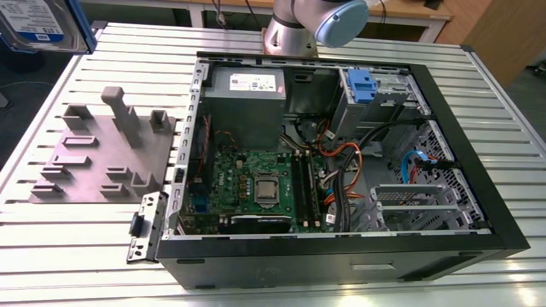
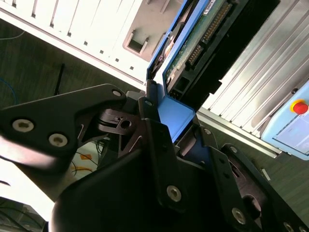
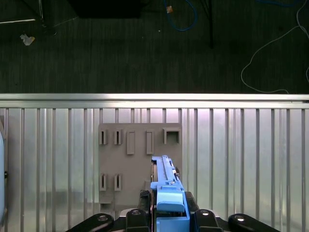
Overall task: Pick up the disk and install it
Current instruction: 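Pick up the disk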
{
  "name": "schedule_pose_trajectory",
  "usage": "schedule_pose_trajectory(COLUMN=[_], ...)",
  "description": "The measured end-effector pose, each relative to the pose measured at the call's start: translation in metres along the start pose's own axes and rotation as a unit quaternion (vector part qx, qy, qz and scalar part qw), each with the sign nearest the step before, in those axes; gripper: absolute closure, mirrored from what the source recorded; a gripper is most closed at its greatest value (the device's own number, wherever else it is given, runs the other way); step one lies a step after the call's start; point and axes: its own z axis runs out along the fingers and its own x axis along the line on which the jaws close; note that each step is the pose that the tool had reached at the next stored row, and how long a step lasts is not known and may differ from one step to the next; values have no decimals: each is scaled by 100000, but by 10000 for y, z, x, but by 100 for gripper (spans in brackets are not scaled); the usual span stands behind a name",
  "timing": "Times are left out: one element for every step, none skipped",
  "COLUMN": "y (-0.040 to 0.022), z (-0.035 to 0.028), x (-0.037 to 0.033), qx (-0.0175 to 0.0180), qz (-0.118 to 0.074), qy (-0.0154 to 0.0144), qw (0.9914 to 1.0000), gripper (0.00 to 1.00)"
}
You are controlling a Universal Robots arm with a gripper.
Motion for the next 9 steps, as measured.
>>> schedule_pose_trajectory(y=[-1,-3,-5,-7,-8,-10,-12,-14,-16], z=[0,0,0,0,0,0,0,0,0], x=[0,0,0,0,0,0,0,-1,-1], qx=[-3,-6,2,-2,-4,-2,1,-2,-1], qz=[2,3,1,1,2,1,-2,3,2], qy=[2,2,-1,-1,3,1,0,2,0], qw=[100000,100000,100000,100000,100000,100000,100000,100000,100000], gripper=[63,63,63,63,63,63,63,63,63])
